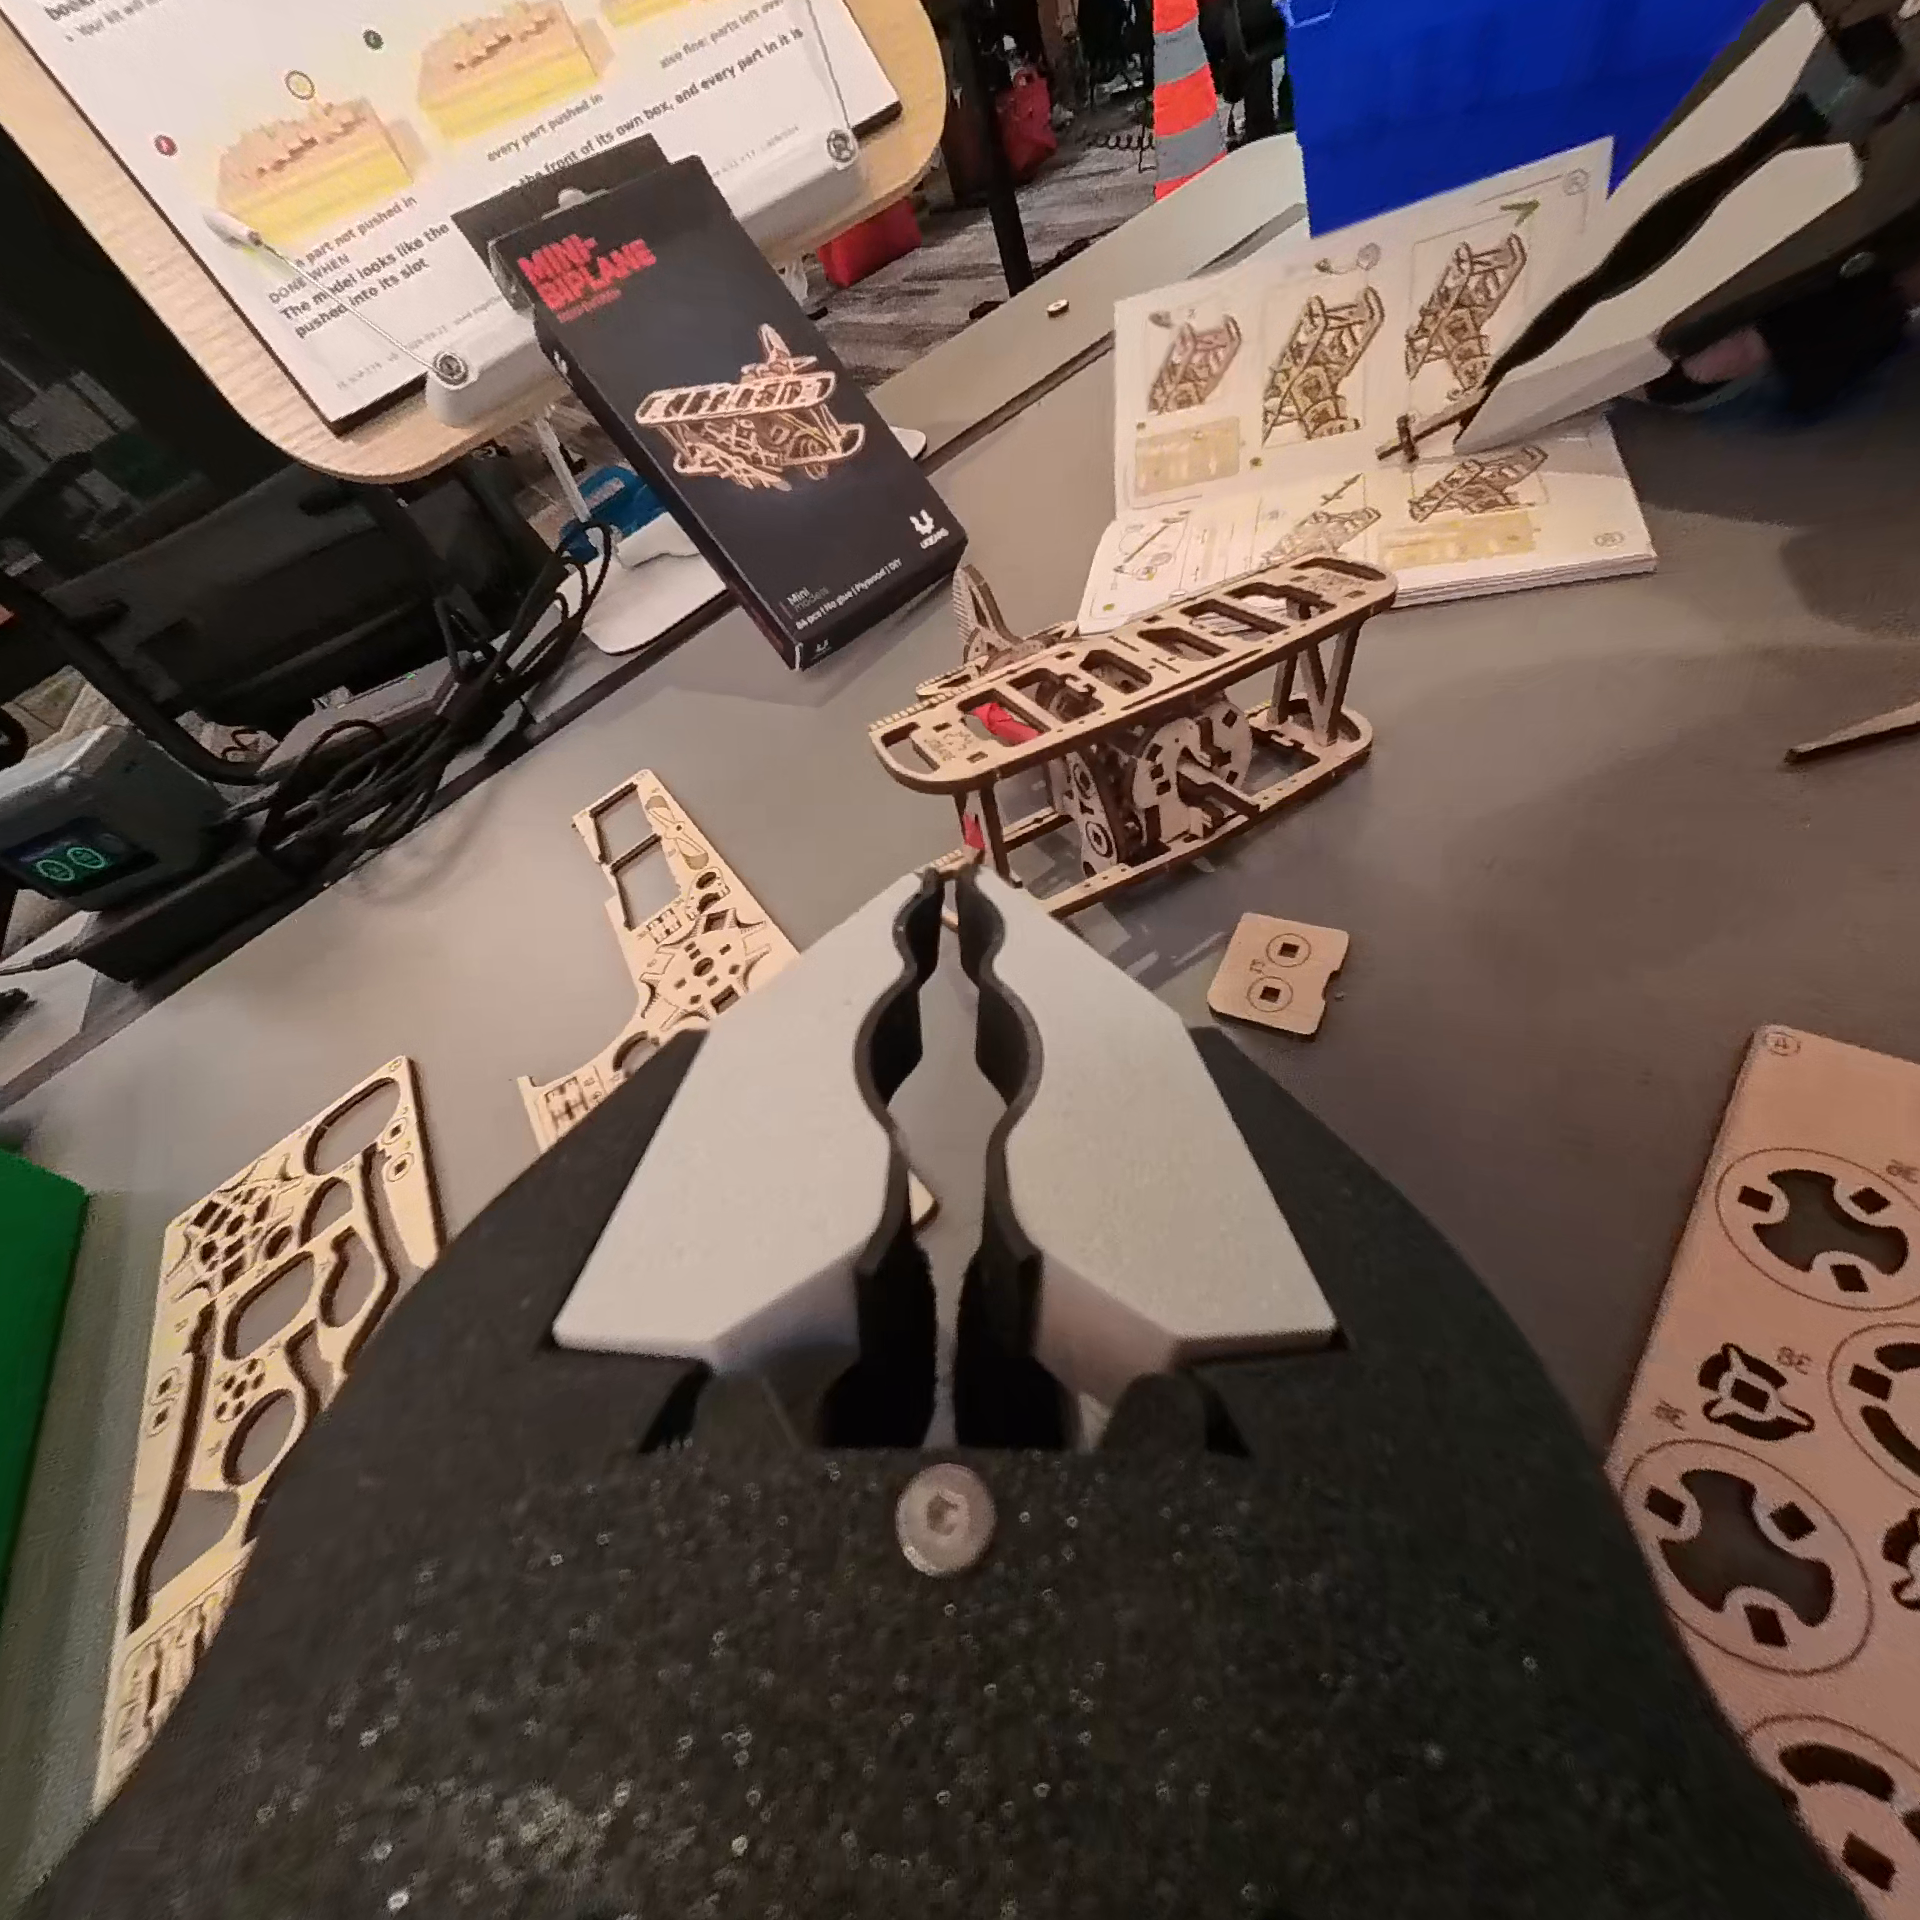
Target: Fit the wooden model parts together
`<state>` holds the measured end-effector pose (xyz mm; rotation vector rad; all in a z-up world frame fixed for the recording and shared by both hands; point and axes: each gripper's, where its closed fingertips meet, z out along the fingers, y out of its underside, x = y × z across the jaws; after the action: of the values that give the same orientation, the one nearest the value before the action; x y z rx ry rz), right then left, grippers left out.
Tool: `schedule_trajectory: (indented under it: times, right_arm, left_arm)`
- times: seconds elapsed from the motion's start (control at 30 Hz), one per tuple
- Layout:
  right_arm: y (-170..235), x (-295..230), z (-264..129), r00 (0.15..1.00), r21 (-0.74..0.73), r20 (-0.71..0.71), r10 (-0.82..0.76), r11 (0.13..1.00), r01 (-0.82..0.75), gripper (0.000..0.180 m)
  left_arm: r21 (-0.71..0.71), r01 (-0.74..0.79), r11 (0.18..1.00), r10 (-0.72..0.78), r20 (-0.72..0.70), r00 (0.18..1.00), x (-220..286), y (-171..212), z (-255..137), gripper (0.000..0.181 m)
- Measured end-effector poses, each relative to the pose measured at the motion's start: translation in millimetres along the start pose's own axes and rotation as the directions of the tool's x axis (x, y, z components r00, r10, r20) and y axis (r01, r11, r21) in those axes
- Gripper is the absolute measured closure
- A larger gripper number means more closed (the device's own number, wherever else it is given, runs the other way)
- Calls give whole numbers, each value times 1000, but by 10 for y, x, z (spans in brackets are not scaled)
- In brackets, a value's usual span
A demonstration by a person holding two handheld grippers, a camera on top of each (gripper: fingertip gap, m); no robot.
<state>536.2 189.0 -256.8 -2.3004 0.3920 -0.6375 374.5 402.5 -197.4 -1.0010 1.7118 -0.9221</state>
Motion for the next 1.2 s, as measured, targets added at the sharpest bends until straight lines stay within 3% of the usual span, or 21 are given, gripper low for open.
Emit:
schedule_trajectory:
  times: [0.17,0.23,0.4,0.53,0.6,0.7,0.77,0.83,0.9,1.03,1.2]
  right_arm:
    - [-62,-20,-64,988,62,109,106,992,-113,175]
    - [-11,-79,-98,970,11,201,136,990,-142,175]
    - [50,-271,-192,954,-65,280,105,994,-90,175]
    - [-41,-761,-380,851,-98,515,102,993,-60,175]
    - [-112,-787,-537,832,-45,554,16,999,11,175]
    - [-103,-951,-901,715,52,686,-137,989,140,175]
    - [-190,-963,-920,715,140,677,-173,985,105,175]
    - [-237,-1119,-976,649,167,751,-124,986,-5,175]
    - [-118,-1174,-885,663,78,748,-40,997,-28,173]
    - [58,-1171,-701,769,13,638,42,998,-66,170]
    - [-95,-1084,-840,826,48,562,46,995,-88,129]
  left_arm:
    - [12,26,1000,-26,28,999,-65,-10,-18,180]
    - [16,34,999,-34,27,999,-72,-13,-22,180]
    - [17,22,1000,-22,17,1000,-48,-16,-23,180]
    - [29,21,999,-21,5,1000,-34,-32,-37,179]
    - [39,25,999,-26,2,1000,-34,-44,-48,179]
    - [37,21,999,-20,-19,1000,-2,-41,-45,179]
    - [33,1,999,0,-24,1000,26,-37,-41,179]
    - [38,-28,999,28,-21,999,54,-43,-47,179]
    - [47,-50,998,51,-15,999,72,-55,-56,181]
    - [55,-64,996,64,-8,998,80,-65,-67,181]
    - [113,-24,993,22,23,999,-4,-139,-137,181]
